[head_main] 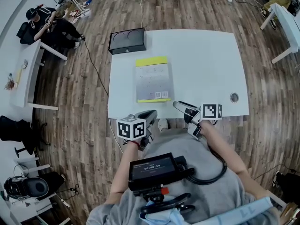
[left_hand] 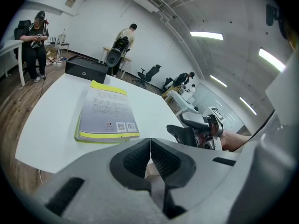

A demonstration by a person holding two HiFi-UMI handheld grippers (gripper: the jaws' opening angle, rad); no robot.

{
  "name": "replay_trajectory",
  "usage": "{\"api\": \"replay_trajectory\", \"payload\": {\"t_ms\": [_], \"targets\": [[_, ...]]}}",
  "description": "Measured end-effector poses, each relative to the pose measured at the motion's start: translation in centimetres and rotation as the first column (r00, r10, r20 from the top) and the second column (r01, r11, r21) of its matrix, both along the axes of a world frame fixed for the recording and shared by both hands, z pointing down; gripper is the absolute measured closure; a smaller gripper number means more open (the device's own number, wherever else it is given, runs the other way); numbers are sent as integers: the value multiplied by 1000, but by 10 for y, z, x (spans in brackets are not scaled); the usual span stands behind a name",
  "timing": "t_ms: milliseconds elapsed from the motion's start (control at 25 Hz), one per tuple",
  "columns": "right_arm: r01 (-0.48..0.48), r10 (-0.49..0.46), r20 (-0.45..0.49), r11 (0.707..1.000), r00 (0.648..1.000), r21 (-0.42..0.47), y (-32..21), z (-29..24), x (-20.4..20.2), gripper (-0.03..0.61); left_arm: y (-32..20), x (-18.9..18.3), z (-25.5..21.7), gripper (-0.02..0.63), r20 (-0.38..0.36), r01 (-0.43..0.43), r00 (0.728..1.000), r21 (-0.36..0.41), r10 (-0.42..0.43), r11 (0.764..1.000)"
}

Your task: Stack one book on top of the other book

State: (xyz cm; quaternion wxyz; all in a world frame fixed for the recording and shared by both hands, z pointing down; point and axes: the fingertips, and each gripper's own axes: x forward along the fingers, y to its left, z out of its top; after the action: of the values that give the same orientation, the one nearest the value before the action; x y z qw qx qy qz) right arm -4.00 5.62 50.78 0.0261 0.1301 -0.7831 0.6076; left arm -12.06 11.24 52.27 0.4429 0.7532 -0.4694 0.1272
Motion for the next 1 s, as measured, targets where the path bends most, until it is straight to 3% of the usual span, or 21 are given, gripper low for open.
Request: {"api": "replay_trajectory", "payload": {"t_ms": [120,240,360,400,560,880,1000], "targets": [[13,-7,-33,984,999,178,-11,-13,-5,311,-9,-21,-7,595,17,44,999,46,-45,998],[85,-40,-131,928,991,362,-18,-18,-12,331,-18,-38,-11,595,42,69,996,83,-73,994],[132,-36,-207,873,978,470,-25,-18,-19,512,-25,-47,-10,595,50,73,996,85,-77,994],[140,-33,-221,859,975,492,-27,-19,-22,523,-28,-49,-9,595,51,70,996,84,-74,994],[174,-33,-267,834,963,524,-38,-17,-34,538,-37,-56,-6,595,54,55,997,74,-59,996],[166,1,-330,863,944,477,-66,2,-48,544,-62,-94,13,594,102,59,993,40,-63,997],[180,6,-363,861,932,476,-73,8,-52,541,-73,-107,19,594,136,48,989,35,-52,998]]}}
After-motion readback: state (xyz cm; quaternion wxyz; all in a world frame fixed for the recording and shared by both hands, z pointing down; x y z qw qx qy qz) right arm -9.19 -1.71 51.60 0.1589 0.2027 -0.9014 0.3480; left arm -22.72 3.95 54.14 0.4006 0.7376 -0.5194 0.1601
